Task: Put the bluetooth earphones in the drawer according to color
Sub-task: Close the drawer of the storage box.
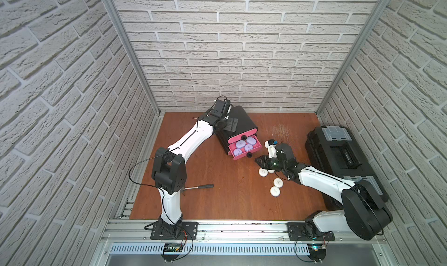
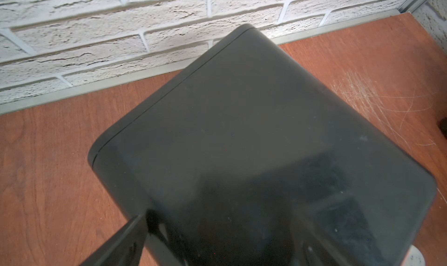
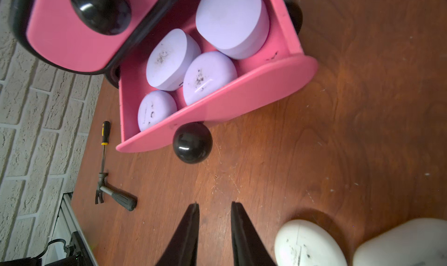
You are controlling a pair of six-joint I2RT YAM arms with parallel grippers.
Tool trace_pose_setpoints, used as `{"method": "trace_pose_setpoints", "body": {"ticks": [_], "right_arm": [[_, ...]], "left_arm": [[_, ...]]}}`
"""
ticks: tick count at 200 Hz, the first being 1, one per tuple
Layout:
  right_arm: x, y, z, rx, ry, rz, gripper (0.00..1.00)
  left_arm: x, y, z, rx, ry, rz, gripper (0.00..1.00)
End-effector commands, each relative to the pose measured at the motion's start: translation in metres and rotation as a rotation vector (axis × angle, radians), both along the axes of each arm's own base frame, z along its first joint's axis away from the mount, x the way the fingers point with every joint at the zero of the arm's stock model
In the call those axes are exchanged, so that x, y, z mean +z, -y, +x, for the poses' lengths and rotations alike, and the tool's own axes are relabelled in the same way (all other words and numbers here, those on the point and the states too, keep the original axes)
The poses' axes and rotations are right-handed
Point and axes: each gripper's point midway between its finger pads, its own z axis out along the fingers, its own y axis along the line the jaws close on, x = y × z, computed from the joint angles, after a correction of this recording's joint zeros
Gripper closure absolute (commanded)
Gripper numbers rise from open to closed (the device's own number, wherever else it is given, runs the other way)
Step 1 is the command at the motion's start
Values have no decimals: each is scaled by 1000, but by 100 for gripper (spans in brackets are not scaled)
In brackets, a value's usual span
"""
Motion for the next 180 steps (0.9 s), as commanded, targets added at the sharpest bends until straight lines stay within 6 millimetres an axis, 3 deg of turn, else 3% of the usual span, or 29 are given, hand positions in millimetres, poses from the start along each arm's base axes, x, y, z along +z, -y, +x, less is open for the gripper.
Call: {"method": "trace_pose_setpoints", "body": {"ticks": [1, 63, 101, 120, 148, 180], "right_arm": [[26, -16, 24, 16, 81, 61, 72], [40, -33, 70, -19, 126, 111, 74], [49, -41, 85, -24, 155, 152, 74], [57, -43, 80, -18, 166, 177, 76], [65, -28, 61, -45, 192, 163, 76], [42, -11, 44, -78, 155, 101, 76]], "left_arm": [[-40, -15, -22, -7, -157, 85, 2], [-42, -12, -22, -13, -166, 72, 2], [-40, -11, -23, -16, -166, 66, 2], [-40, -12, -24, -15, -167, 67, 2], [-39, -12, -24, -15, -162, 64, 2], [-37, -10, -23, -18, -159, 54, 2]]}}
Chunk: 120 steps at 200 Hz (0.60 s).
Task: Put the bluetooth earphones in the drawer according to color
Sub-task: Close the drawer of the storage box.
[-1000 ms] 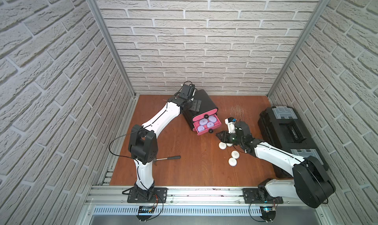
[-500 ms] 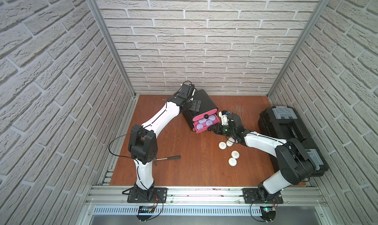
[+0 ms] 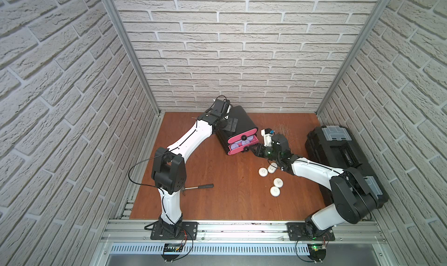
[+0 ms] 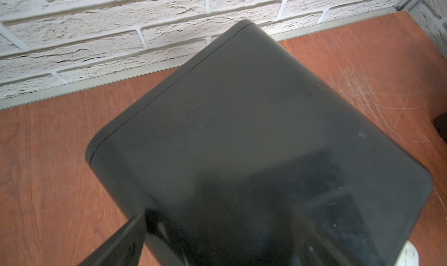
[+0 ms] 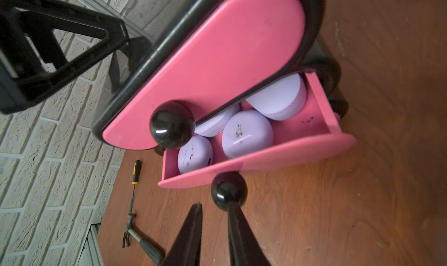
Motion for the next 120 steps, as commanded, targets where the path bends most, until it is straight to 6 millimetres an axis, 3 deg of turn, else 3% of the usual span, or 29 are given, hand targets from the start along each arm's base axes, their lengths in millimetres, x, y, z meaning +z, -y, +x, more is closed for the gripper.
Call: {"method": "trace_pose_setpoints", "body": {"ticks": [1, 41, 82, 120], "right_arm": [[-5, 10, -5, -34, 16, -24, 75], [-24, -3, 5, -13, -16, 33, 76], [-11, -25, 33, 7, 11, 131, 76], [-3, -33, 53, -24, 30, 196, 76]], "left_arm": [[-36, -11, -21, -7, -143, 68, 2], [-36, -11, -20, -6, -142, 68, 2], [-34, -11, -20, -5, -141, 64, 2], [-36, -11, -21, -5, -145, 67, 2]]}}
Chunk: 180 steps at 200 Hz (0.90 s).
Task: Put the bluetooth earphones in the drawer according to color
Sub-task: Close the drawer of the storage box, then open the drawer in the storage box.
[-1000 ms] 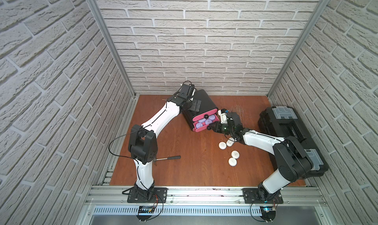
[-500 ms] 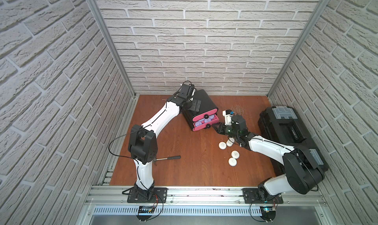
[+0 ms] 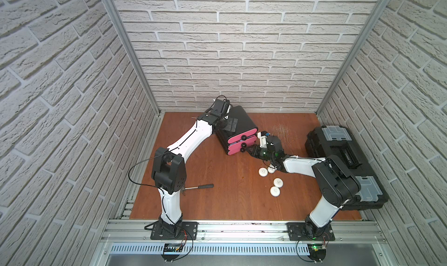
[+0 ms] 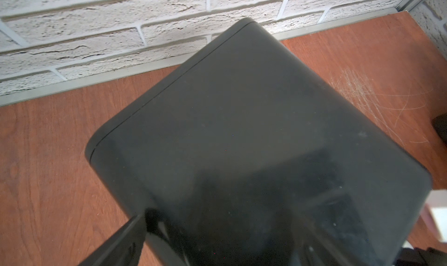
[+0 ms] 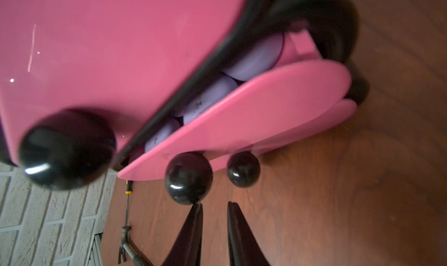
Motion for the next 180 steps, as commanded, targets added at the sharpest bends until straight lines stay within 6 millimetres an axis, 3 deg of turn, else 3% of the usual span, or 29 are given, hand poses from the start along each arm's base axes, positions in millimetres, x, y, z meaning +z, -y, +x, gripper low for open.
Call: {"method": "trace_pose_setpoints", "body": {"ticks": [1, 30, 71, 103, 133, 165, 180], "right_arm": [[36, -11, 19, -16, 102, 108, 76], [32, -11, 19, -26, 98, 140, 76], [17, 5, -8, -47, 83, 108, 74], [-5, 12, -23, -17, 55, 24, 66], [-20, 10, -24, 14, 58, -4, 54], [-28, 2, -18, 44, 68, 7, 44], [-31, -1, -13, 50, 71, 8, 43]], "left_arm": [[-37, -11, -20, -13, -138, 73, 2], [-32, -11, -22, -13, -133, 64, 2], [-10, -17, -30, -3, -95, 41, 2], [14, -24, -42, 16, -45, -3, 2], [33, -38, -63, 70, 35, -75, 2], [29, -54, -89, 117, 116, -163, 2], [12, -64, -102, 145, 138, -183, 2]]}}
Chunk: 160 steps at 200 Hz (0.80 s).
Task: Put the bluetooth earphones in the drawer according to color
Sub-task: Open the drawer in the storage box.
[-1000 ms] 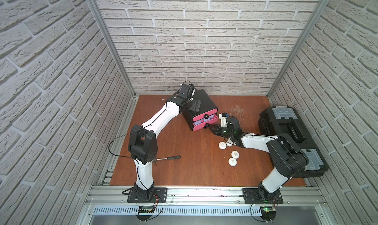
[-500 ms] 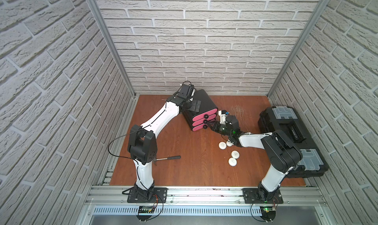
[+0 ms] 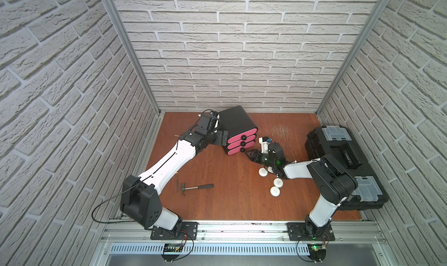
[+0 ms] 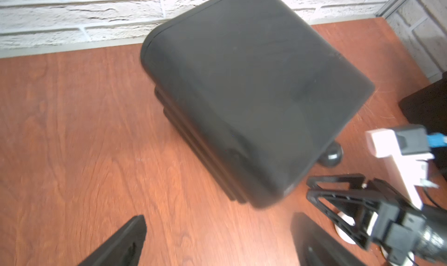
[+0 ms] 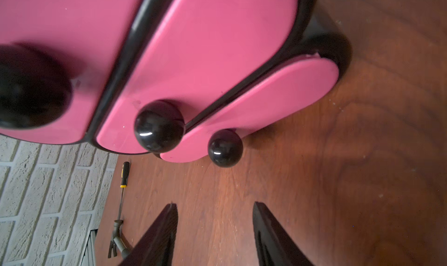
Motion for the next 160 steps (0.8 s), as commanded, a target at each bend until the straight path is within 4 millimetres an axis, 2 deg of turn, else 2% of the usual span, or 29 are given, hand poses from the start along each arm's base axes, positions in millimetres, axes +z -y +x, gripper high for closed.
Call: {"method": "trace_pose_setpoints", "body": {"ticks": [1, 27, 51, 82, 92, 98, 160], "right_arm": [[9, -11, 11, 36, 69, 17, 43], [5, -18, 17, 54, 81, 29, 46], [4, -24, 24, 61, 91, 35, 51], [-2, -31, 31, 54, 92, 53, 53], [3, -32, 34, 45, 108, 66, 54], [-10, -31, 34, 36, 85, 60, 55], [-15, -28, 42, -41, 120, 122, 58]], "left_arm": [[0, -6, -4, 60, 101, -87, 2], [-30, -17, -25, 71, 134, -107, 2], [-50, -31, -34, 97, 159, -84, 2], [-52, -32, -32, 102, 166, -71, 2], [-54, -31, -32, 101, 159, -77, 2], [-56, -29, -32, 94, 154, -84, 2], [-61, -23, -31, 73, 135, -90, 2]]}}
